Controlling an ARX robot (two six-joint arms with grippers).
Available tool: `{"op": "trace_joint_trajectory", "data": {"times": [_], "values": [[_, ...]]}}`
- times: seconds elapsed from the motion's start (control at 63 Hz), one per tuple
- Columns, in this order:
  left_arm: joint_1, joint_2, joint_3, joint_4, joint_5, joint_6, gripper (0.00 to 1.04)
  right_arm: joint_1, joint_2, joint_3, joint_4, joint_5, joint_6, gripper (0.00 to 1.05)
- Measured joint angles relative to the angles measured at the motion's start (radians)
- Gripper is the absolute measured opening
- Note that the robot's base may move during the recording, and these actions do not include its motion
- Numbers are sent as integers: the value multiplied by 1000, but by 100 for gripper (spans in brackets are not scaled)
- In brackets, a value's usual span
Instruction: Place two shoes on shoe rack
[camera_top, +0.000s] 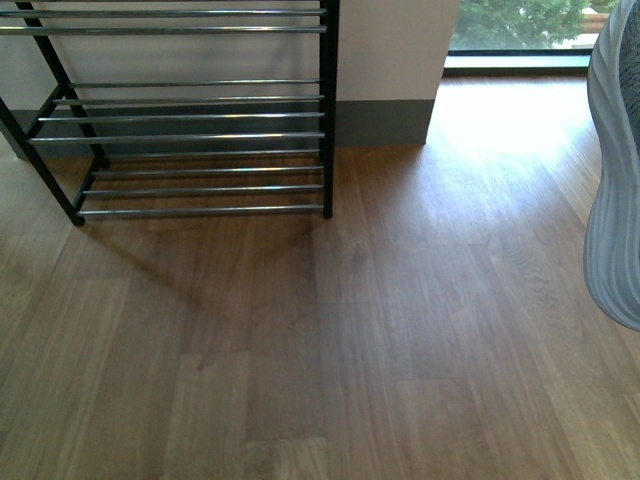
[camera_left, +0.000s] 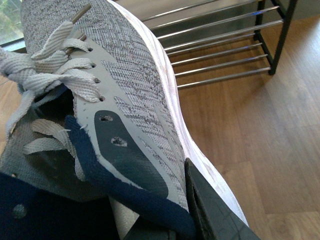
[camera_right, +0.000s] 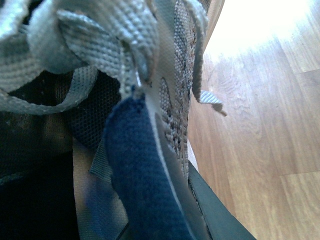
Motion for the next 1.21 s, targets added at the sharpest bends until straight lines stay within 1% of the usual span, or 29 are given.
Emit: {"op": "trace_joint_trajectory", "data": {"times": [0.301, 1.206], "values": [[2, 0, 0, 0, -12, 0, 2, 8, 0, 0, 0, -13, 0, 2], [3, 0, -1, 0, -3, 0, 2, 4, 0, 0, 0, 0, 0, 2]]}}
